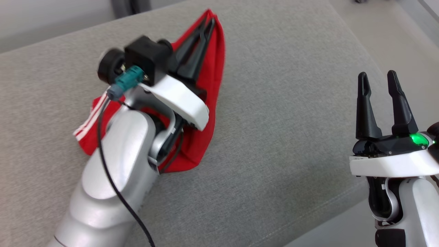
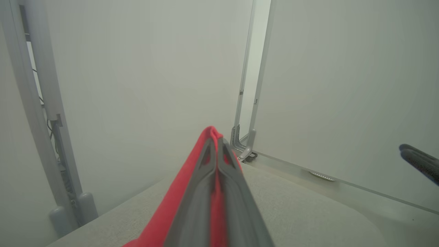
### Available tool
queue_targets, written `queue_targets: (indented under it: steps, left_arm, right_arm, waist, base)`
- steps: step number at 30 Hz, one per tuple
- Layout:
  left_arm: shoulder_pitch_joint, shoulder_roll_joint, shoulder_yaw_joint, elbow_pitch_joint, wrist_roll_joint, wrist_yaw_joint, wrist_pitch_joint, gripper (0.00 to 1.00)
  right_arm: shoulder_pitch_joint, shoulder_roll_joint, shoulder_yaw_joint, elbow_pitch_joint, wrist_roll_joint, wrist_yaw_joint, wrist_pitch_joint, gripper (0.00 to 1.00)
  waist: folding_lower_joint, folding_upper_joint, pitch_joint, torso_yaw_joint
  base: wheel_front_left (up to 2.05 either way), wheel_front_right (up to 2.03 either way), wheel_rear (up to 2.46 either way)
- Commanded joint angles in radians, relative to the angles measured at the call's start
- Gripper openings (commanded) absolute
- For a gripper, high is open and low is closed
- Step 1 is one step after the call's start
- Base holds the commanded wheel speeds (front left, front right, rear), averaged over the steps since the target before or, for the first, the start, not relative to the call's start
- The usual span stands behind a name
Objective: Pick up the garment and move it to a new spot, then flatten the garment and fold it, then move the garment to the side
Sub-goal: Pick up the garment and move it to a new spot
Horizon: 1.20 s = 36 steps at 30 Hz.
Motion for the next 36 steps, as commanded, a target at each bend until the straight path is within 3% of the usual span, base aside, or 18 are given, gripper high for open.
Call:
queue_targets:
  steps: [1, 2, 3, 4, 6, 13, 22, 30, 36]
  left_arm:
    - [0.018, 0.007, -0.001, 0.011, -0.001, -0.003, -0.004, 0.02]
    - [0.018, 0.002, -0.015, 0.033, 0.003, -0.006, -0.012, 0.34]
    - [0.017, -0.003, -0.027, 0.055, 0.009, -0.008, -0.024, 0.53]
    - [0.017, -0.005, -0.036, 0.075, 0.013, -0.010, -0.036, 0.82]
    - [0.016, -0.008, -0.054, 0.116, 0.023, -0.013, -0.062, 1.00]
    - [-0.006, -0.016, -0.061, 0.194, 0.009, -0.009, -0.146, 1.00]
    - [-0.002, 0.001, -0.016, 0.190, -0.022, 0.007, -0.212, 1.00]
    - [0.137, 0.067, 0.057, 0.146, -0.039, 0.048, -0.262, 1.00]
    - [0.300, 0.089, 0.130, 0.054, -0.035, 0.050, -0.272, 1.00]
  right_arm:
    - [0.005, -0.001, 0.002, -0.002, 0.000, 0.000, -0.001, 1.00]
    - [0.005, -0.002, 0.002, -0.001, 0.003, 0.000, -0.001, 1.00]
    - [0.005, -0.002, 0.001, 0.000, 0.004, 0.000, -0.001, 1.00]
    - [0.004, -0.002, 0.001, 0.001, 0.006, 0.000, -0.001, 1.00]
    - [-0.003, -0.002, 0.000, 0.004, 0.006, 0.000, -0.001, 1.00]
    - [-0.007, -0.002, 0.002, 0.010, -0.023, 0.000, -0.001, 1.00]
    - [0.012, -0.003, -0.007, 0.017, -0.077, 0.000, -0.001, 1.00]
    - [0.053, -0.002, 0.020, 0.001, -0.174, 0.000, -0.001, 1.00]
    - [0.122, -0.004, 0.032, -0.018, -0.212, 0.000, -0.001, 1.00]
  waist:
    - [0.0000, 0.0000, 0.028, -0.032]
    - [0.0000, 0.0000, 0.031, -0.035]
    - [0.0000, 0.0000, 0.033, -0.037]
    - [0.0000, 0.0000, 0.035, -0.038]
    - [0.0000, 0.0000, 0.037, -0.039]
    - [0.0000, 0.0000, 0.015, 0.009]
    - [0.0000, 0.0000, -0.054, 0.130]
    - [0.0000, 0.0000, -0.128, 0.255]
    - [0.0000, 0.0000, -0.163, 0.341]
  base:
    - [0.00, 0.00, 0.00]
    - [0.00, 0.00, 0.00]
    - [0.00, 0.00, 0.00]
    - [0.00, 0.00, 0.00]
    - [0.00, 0.00, 0.00]
    - [0.00, 0.00, 0.00]
    - [0.00, 0.00, 0.00]
    - [0.00, 0.00, 0.00]
    - [0.00, 0.00, 0.00]
